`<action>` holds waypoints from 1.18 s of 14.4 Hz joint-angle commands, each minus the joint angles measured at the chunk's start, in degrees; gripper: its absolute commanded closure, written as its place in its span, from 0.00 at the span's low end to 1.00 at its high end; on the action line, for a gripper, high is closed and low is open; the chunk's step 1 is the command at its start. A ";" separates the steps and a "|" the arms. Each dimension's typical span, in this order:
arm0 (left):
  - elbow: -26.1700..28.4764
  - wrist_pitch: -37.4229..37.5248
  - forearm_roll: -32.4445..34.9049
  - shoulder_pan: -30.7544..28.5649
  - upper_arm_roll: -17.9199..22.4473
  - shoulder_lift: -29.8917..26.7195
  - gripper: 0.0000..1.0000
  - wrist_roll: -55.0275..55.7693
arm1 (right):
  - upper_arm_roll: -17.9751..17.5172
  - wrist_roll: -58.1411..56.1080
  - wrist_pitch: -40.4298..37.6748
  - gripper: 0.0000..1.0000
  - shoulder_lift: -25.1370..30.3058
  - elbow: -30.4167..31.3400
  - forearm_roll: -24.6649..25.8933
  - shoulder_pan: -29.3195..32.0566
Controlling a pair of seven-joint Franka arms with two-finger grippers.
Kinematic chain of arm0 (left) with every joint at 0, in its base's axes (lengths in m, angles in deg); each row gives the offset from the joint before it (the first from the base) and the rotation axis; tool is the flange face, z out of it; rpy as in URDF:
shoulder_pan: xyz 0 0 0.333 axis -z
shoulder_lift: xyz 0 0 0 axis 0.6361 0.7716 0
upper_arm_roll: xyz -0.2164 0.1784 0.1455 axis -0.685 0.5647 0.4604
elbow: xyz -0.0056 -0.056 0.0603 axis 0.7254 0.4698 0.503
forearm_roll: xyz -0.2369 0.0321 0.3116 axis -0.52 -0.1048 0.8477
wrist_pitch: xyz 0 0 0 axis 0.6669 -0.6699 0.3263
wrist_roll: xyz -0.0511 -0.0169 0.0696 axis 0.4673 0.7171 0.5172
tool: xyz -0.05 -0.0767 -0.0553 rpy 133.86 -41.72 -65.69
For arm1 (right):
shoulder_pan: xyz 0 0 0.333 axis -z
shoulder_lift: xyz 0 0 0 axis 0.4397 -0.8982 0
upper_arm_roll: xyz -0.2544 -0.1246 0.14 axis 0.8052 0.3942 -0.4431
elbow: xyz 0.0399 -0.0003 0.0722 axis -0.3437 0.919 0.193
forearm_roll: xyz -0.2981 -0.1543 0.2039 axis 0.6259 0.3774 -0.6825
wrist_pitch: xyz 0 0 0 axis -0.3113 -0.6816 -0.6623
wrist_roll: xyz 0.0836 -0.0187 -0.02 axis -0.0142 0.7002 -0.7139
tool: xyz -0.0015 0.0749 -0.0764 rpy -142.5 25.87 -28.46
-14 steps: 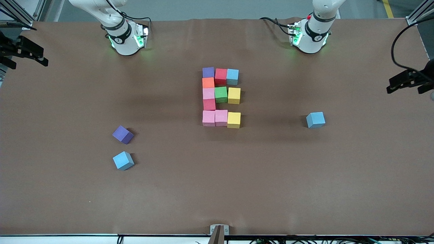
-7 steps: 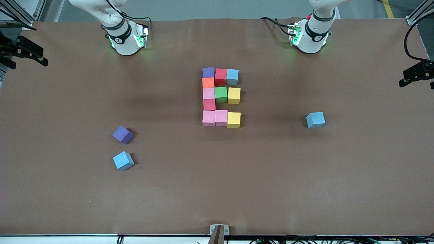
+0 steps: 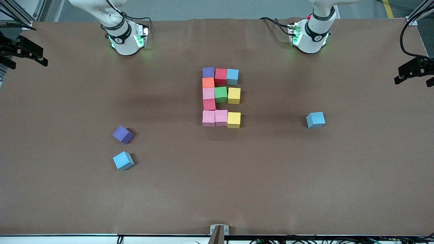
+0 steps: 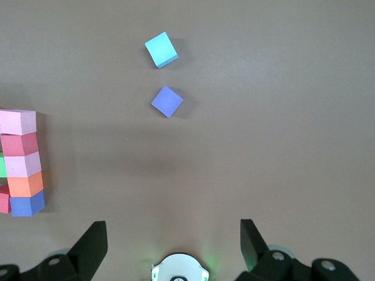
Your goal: Arrange 11 blocks into digit 3
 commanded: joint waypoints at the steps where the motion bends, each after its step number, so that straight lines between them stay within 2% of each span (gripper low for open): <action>1: 0.82 0.17 -0.05 2.05 1.87 -1.25 0.00 0.19 | 0.42 -0.24 0.08 0.00 1.18 0.78 -0.24 -0.18; 8: 0.82 0.17 2.31 6.18 3.09 -1.34 0.00 4.76 | 0.50 -0.15 0.17 0.00 1.09 0.69 -0.15 -0.18; 17: 0.82 1.31 1.71 4.07 2.75 -4.33 0.00 4.84 | 0.42 -0.15 0.34 0.00 1.09 0.69 0.02 -0.01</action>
